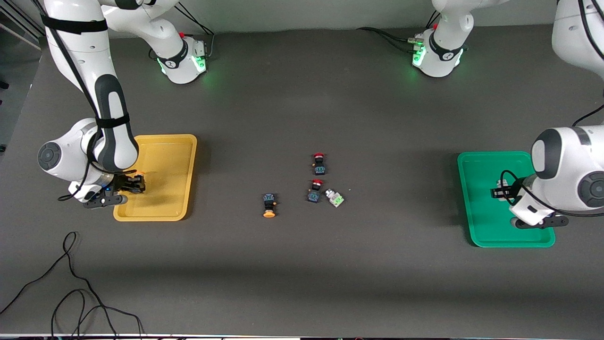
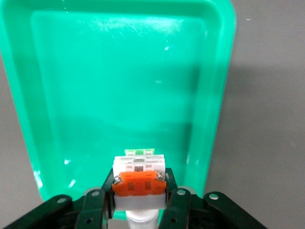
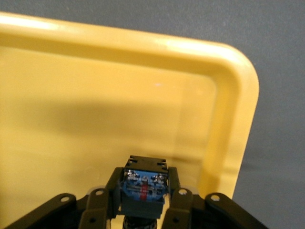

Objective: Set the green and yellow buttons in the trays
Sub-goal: 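Carry the buttons to the trays and open both grippers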

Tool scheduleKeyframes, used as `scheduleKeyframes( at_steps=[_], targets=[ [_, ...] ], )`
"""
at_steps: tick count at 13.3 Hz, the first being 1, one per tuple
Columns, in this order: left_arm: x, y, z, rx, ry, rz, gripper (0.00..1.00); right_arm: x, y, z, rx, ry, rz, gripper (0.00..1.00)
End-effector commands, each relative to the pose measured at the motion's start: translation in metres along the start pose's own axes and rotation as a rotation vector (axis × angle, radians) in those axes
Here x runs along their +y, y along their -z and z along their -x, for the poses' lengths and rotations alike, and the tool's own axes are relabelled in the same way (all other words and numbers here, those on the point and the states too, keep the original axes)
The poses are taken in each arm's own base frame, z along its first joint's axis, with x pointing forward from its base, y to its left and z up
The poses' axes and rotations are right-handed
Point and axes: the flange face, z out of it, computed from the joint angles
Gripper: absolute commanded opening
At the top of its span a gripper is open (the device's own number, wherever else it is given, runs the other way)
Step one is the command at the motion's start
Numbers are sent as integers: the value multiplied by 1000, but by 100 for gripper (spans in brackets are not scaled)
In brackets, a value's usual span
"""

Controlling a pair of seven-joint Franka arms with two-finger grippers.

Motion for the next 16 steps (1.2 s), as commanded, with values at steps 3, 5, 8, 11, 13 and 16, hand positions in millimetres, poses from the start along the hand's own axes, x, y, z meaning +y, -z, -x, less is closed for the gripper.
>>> scheduleKeyframes(
  at_steps=[3,5,8,11,13,16],
  targets=[
    [-1,-61,3,71,-32,17,0,-9,34,-19,5,-48,-92,100],
    [-4,-79,3,89,-55,17,0,1,87,-37,-40,-18,-102,100],
    [-3,-88,6,96,-116,19,0,-16,172,-72,-101,-14,-35,100],
    [-5,-87,5,95,-112,19,62,-82,192,-94,-89,-7,-9,100],
    [-10,-84,5,96,-108,19,99,-141,197,-107,-71,-75,13,100],
    [-12,-58,10,89,-106,9,99,-239,181,-126,-46,-154,27,100]
  ],
)
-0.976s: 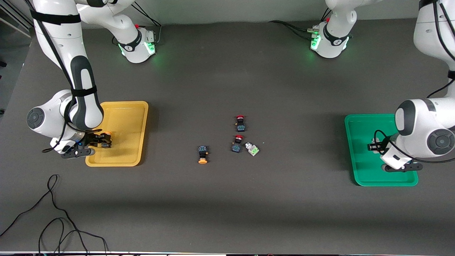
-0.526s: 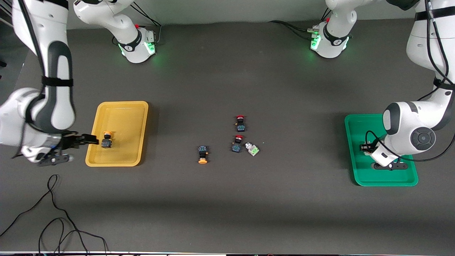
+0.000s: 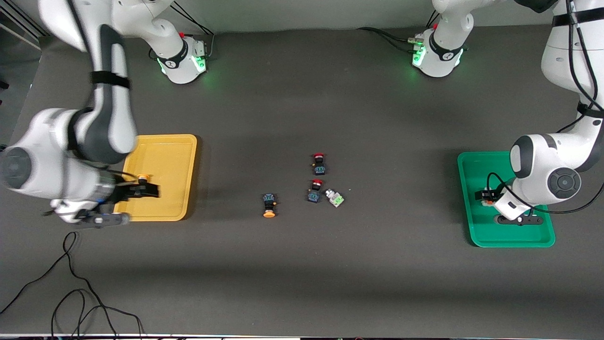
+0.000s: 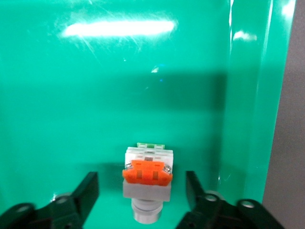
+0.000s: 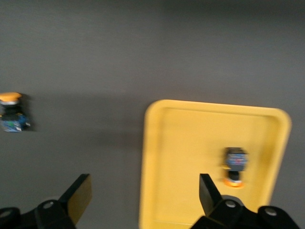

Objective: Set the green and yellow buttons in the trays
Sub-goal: 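Carry the buttons to the trays and open both grippers, then reach the right gripper to a yellow-cap button while the left reaches a green-top button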

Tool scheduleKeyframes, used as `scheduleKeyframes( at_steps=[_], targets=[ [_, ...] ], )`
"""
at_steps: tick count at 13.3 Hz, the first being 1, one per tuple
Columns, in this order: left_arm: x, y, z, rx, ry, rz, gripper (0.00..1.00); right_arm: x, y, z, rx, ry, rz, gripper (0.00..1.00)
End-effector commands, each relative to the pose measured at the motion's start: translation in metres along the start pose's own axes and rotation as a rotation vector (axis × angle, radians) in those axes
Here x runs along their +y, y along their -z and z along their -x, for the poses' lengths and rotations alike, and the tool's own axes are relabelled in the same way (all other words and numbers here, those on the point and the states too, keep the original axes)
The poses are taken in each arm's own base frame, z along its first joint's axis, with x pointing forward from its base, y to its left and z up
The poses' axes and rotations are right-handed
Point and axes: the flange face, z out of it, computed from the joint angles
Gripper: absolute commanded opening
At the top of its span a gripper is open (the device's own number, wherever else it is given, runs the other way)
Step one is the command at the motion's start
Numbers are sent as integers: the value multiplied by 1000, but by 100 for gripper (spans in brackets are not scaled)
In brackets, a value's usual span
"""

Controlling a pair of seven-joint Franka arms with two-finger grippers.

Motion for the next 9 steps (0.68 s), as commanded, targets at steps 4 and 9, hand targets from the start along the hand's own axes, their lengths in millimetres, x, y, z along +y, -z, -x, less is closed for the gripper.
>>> scheduleKeyframes(
  at_steps=[4,9],
  targets=[
    [12,124,2,-119,6,3,83,-163,-48,-16,45,-135,12,100],
    [60,246,2,-221,42,113,85,-233,-78,-9,80,-152,-30,100]
  ],
)
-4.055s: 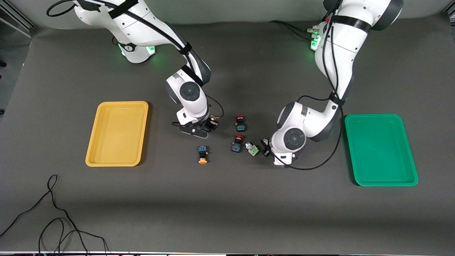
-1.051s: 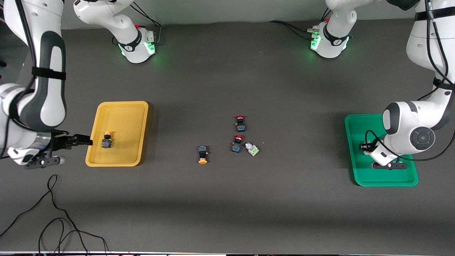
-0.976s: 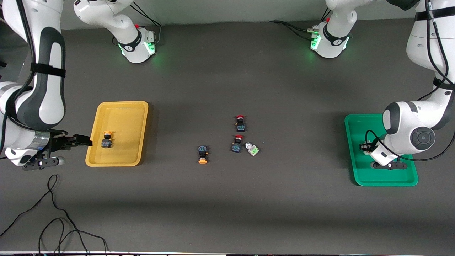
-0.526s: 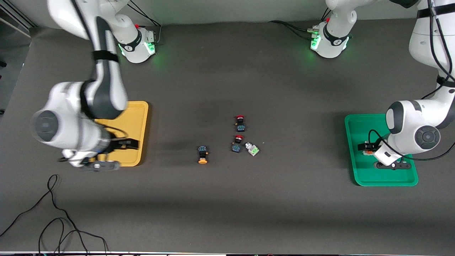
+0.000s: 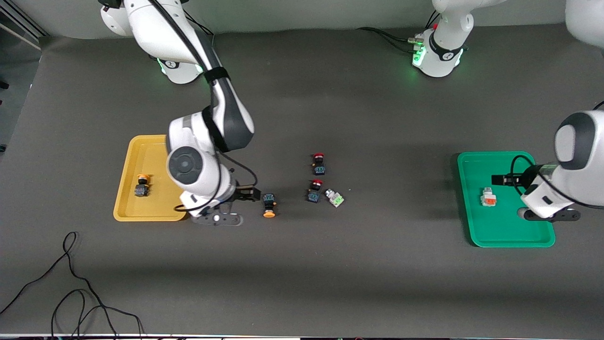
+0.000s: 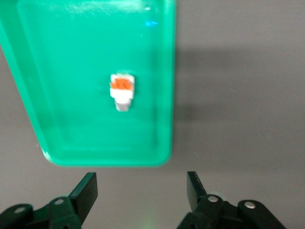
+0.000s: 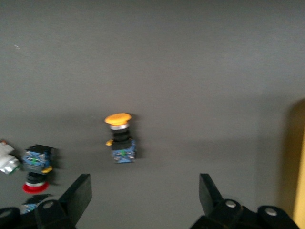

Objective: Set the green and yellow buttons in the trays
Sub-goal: 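Reach the right gripper to a yellow-cap button while the left reaches a green-top button, then grasp the yellow-cap button with the right gripper while the left grasps the green-top button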

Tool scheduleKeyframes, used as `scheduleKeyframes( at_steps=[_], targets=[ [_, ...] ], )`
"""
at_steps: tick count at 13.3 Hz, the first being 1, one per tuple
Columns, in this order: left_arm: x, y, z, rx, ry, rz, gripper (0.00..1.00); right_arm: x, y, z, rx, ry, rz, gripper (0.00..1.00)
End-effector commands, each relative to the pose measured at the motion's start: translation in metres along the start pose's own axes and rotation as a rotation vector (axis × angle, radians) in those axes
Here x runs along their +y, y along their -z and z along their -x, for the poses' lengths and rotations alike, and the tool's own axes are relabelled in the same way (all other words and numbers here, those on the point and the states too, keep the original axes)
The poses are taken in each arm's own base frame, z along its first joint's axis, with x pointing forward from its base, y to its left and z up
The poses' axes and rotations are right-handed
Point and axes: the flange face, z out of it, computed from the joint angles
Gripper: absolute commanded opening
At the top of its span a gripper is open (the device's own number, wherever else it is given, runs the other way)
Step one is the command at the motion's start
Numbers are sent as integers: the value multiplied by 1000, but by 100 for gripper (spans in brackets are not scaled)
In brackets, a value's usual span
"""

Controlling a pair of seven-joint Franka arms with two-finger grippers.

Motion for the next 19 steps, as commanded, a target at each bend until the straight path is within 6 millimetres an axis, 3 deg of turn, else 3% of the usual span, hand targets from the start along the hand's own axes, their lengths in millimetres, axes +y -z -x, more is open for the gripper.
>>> scheduleKeyframes(
  at_steps=[1,3,7,10,12,14,17,19],
  targets=[
    [38,33,3,-28,61,55,85,-12,-17,-7,34,-34,-13,100],
    [91,32,3,-32,152,78,85,-23,-52,-8,62,-20,-7,100],
    [216,5,-17,-10,380,150,85,-37,-110,-8,111,-1,-5,100],
    [305,-42,-34,22,525,189,89,-41,-139,-5,129,9,-4,100],
    [345,-71,-43,64,592,231,88,-39,-149,-3,128,7,2,99],
    [370,-99,-52,83,675,273,84,-42,-160,4,142,11,-11,85],
    [405,-147,-57,84,762,296,84,-43,-163,6,143,9,-21,44],
    [419,-171,-60,87,829,320,80,-42,-158,4,142,5,-24,27]
  ],
)
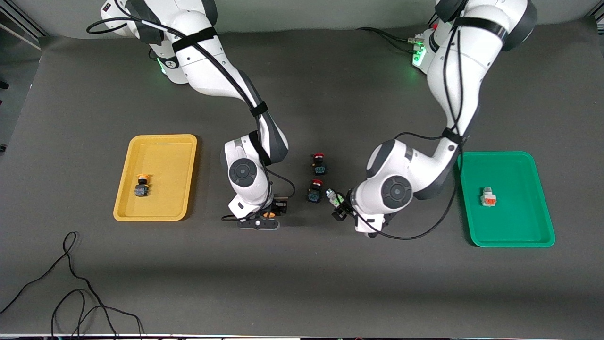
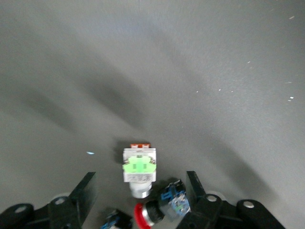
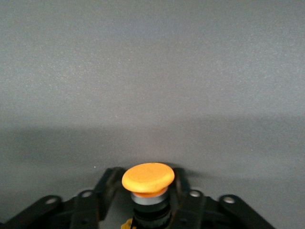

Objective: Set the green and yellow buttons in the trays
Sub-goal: 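Grasp the yellow-cap button with the right gripper while the left grasps the green-top button, then carry the buttons to the trays and lower them in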

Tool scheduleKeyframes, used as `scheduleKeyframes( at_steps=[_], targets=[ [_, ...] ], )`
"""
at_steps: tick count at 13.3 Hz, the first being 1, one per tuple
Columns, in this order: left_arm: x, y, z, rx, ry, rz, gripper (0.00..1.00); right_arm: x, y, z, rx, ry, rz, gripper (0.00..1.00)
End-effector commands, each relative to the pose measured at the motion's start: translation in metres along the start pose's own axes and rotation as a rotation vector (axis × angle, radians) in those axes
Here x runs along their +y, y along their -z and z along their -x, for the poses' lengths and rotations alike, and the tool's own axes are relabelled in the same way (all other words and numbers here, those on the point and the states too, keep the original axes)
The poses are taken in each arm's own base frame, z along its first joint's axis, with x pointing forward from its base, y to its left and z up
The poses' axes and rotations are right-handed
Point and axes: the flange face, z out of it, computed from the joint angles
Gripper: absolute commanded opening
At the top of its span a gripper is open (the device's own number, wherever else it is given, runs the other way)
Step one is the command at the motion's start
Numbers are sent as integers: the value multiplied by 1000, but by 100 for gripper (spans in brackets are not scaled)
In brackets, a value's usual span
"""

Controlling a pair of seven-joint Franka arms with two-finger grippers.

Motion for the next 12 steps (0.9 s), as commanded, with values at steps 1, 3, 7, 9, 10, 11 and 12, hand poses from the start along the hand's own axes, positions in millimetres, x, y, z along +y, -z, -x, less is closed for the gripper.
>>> scheduleKeyframes(
  at_steps=[1,3,7,9,10,11,12],
  targets=[
    [13,-24,13,24,60,33,81,2,10,-5,7,-26,-25,20],
    [10,-40,14,38,45,6,81,6,21,-8,0,-26,-30,11],
    [3,-66,29,48,13,-46,81,16,93,-18,-69,-35,-33,6],
    [-1,-75,32,74,-17,-69,56,35,141,-27,-91,-19,-20,6],
    [-2,-77,31,93,-38,-79,21,53,156,-32,-103,19,6,6],
    [-2,-76,30,97,-42,-80,0,80,168,-38,-135,35,29,6],
    [-3,-78,28,98,-42,-83,0,114,177,-44,-155,50,46,6]
  ],
)
